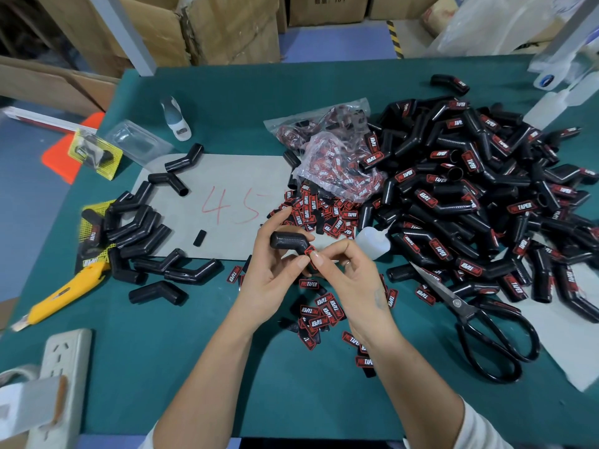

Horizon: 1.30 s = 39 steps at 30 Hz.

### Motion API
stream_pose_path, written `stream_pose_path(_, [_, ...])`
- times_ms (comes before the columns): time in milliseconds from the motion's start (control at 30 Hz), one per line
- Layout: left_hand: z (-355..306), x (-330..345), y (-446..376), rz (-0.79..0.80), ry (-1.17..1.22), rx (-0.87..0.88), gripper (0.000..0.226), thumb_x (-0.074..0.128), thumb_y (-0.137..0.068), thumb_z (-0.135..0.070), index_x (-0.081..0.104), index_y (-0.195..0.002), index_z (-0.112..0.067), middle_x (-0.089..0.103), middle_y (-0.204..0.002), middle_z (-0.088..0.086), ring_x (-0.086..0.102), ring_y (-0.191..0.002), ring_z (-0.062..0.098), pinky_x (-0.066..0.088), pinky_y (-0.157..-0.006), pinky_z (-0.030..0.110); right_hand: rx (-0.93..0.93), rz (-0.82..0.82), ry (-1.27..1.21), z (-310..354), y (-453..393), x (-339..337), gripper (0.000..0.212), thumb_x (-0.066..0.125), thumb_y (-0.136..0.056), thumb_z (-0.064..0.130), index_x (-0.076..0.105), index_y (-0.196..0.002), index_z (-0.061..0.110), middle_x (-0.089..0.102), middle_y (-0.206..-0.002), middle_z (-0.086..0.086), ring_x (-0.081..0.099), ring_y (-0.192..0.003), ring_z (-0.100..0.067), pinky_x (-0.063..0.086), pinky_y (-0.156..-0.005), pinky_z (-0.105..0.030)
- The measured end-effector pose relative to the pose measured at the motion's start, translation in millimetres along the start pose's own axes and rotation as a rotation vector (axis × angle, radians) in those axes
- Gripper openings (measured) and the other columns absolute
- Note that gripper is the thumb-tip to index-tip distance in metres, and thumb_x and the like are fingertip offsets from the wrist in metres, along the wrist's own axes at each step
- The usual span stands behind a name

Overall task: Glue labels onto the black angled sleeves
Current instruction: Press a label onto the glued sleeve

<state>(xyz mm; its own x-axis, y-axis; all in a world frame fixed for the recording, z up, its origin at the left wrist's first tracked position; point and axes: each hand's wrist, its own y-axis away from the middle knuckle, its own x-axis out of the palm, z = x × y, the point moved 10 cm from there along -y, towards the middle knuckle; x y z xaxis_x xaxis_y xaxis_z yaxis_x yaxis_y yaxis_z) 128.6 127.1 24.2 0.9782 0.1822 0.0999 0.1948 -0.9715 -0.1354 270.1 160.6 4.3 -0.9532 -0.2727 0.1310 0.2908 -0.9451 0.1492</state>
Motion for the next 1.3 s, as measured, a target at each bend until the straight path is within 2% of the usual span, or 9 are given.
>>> stream_pose_path(200, [-0.3, -1.0, -0.2, -0.011, 0.008, 0.003, 0.064, 0.064, -0.098, -0.014, 0.045, -0.148, -0.049, 0.061, -0.124, 0.002, 0.059, -0.114, 0.015, 0.051, -0.097, 0.028, -0.002, 0.001, 0.005, 0.3, 0.2, 0.3, 0.017, 0.078, -0.088, 0.041, 0.070, -0.086, 0.026, 0.070, -0.098, -0.017, 0.067, -0.100, -0.032, 0.050, -0.101, -0.062])
stream_pose_path(367, [-0.9, -1.2, 0.4, -0.010, -0.007, 0.015, 0.063, 0.064, -0.099, -0.015, 0.044, -0.150, -0.046, 0.062, -0.125, 0.002, 0.060, -0.115, 0.015, 0.050, -0.098, 0.026, 0.004, 0.001, 0.007, -1.5, 0.1, -0.7, 0.019, 0.078, -0.089, 0.041, 0.070, -0.087, 0.024, 0.069, -0.100, -0.018, 0.067, -0.103, -0.038, 0.047, -0.103, -0.065])
stream_pose_path(600, [-0.4, -1.1, 0.1, -0.019, -0.006, 0.018, 0.064, 0.066, -0.098, -0.015, 0.044, -0.150, -0.045, 0.064, -0.126, 0.001, 0.061, -0.118, 0.016, 0.049, -0.100, 0.025, 0.012, 0.004, -0.012, -1.7, 0.2, 0.2, 0.020, 0.078, -0.090, 0.040, 0.069, -0.088, 0.022, 0.071, -0.099, -0.018, 0.068, -0.102, -0.038, 0.048, -0.102, -0.065])
stream_pose_path(800, [7.8, -2.3, 1.1, -0.043, 0.011, -0.001, 0.065, 0.067, -0.099, -0.015, 0.041, -0.153, -0.039, 0.065, -0.124, 0.003, 0.062, -0.111, 0.021, 0.052, -0.097, 0.033, -0.004, -0.009, -0.001, 2.4, 1.0, -0.3, 0.020, 0.077, -0.089, 0.039, 0.069, -0.086, 0.020, 0.069, -0.098, -0.016, 0.066, -0.099, -0.028, 0.048, -0.102, -0.062])
stream_pose_path(900, [10.6, -3.3, 1.2, -0.042, 0.018, -0.001, 0.066, 0.067, -0.100, -0.015, 0.040, -0.154, -0.037, 0.065, -0.124, 0.002, 0.062, -0.112, 0.020, 0.052, -0.097, 0.032, -0.018, -0.013, 0.023, 4.0, 0.6, -1.4, 0.020, 0.077, -0.090, 0.038, 0.069, -0.087, 0.020, 0.069, -0.100, -0.017, 0.066, -0.102, -0.033, 0.047, -0.102, -0.062])
stream_pose_path(1167, [12.3, -0.6, 0.7, -0.054, 0.059, 0.006, 0.066, 0.068, -0.099, -0.015, 0.040, -0.155, -0.035, 0.065, -0.124, 0.005, 0.062, -0.109, 0.020, 0.053, -0.094, 0.031, -0.035, -0.025, 0.049, 5.5, -0.1, -2.8, 0.018, 0.077, -0.091, 0.040, 0.069, -0.089, 0.024, 0.068, -0.103, -0.014, 0.067, -0.102, -0.031, 0.051, -0.100, -0.058])
stream_pose_path(1233, [11.9, -1.2, 0.6, -0.070, 0.096, 0.008, 0.068, 0.069, -0.098, -0.014, 0.039, -0.156, -0.036, 0.065, -0.123, 0.008, 0.061, -0.107, 0.022, 0.053, -0.092, 0.033, -0.046, -0.026, 0.041, 5.6, 1.3, -2.9, 0.017, 0.076, -0.092, 0.039, 0.068, -0.093, 0.025, 0.069, -0.103, -0.010, 0.069, -0.100, -0.029, 0.055, -0.095, -0.051])
stream_pose_path(1300, [11.4, -4.0, -0.1, -0.106, 0.161, 0.010, 0.071, 0.069, -0.097, -0.012, 0.037, -0.157, -0.036, 0.063, -0.123, 0.012, 0.060, -0.106, 0.026, 0.053, -0.089, 0.039, -0.074, -0.033, 0.022, 9.2, 4.0, -2.6, 0.015, 0.074, -0.094, 0.038, 0.067, -0.101, 0.027, 0.070, -0.104, 0.001, 0.069, -0.102, -0.021, 0.056, -0.091, -0.037])
